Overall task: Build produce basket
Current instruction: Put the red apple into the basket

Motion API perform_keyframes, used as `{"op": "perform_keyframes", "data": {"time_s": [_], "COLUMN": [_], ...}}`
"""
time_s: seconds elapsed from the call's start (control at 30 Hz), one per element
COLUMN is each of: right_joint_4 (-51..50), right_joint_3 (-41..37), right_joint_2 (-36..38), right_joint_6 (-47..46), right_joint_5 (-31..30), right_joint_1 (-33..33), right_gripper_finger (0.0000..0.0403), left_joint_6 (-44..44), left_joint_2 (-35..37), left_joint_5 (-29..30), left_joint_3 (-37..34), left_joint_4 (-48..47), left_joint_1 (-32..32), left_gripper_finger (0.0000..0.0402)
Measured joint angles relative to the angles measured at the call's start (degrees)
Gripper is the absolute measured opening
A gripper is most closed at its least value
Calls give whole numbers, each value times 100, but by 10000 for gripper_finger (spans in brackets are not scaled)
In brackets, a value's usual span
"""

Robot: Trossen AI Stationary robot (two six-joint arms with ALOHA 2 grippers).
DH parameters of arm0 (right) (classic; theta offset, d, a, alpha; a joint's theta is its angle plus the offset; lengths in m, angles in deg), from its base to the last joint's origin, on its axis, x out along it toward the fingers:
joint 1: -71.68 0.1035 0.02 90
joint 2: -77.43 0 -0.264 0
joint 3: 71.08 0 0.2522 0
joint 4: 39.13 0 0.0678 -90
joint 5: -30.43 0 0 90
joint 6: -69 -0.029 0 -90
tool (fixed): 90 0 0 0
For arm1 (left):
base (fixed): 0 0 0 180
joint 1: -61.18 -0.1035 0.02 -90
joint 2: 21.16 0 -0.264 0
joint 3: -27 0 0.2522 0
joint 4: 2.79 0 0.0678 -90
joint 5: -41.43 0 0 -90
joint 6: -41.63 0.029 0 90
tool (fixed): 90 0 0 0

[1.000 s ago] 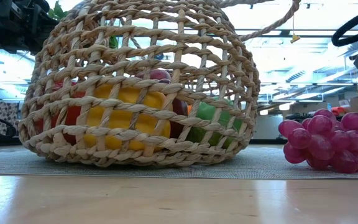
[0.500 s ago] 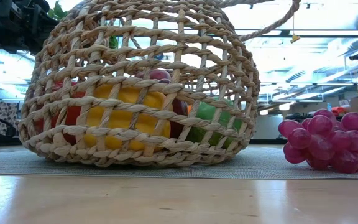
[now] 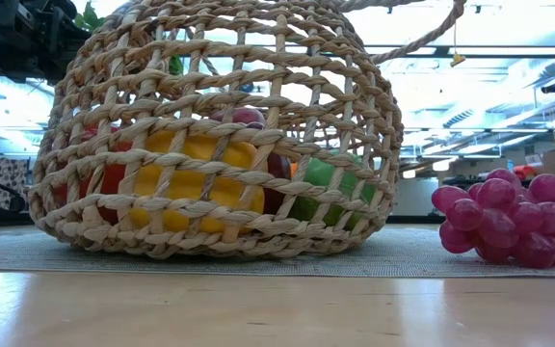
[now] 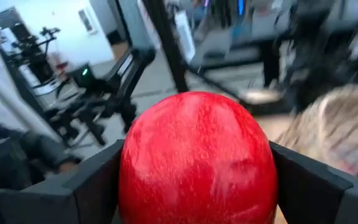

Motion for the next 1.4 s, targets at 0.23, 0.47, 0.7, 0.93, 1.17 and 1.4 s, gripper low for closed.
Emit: {"op": "perform_keyframes", "data": {"time_s": [0.23,0.47,0.7,0.93,1.17,1.4], "right_joint_4": [691,704,720,564,547,785], "right_joint_3": [-2,-2,-2,-2,-2,-2], "right_joint_2": [-2,-2,-44,-111,-114,-114], "right_joint_6": [1090,1092,1705,4263,6429,7006], "right_joint_5": [-53,315,-132,-1132,-1017,-235], "right_joint_1": [-381,-707,-1005,-1445,-2206,-2704], "right_gripper_finger": [355,355,356,356,356,356], "left_joint_6": [0,0,0,0,2,0], "left_joint_2": [1,2,1,0,1,1], "left_joint_5": [0,0,0,0,-2,-1], "left_joint_3": [0,0,0,0,0,1], "left_joint_4": [0,0,0,0,0,0], "left_joint_1": [-1,0,-2,0,0,0], "left_gripper_finger": [151,149,151,149,150,150]}}
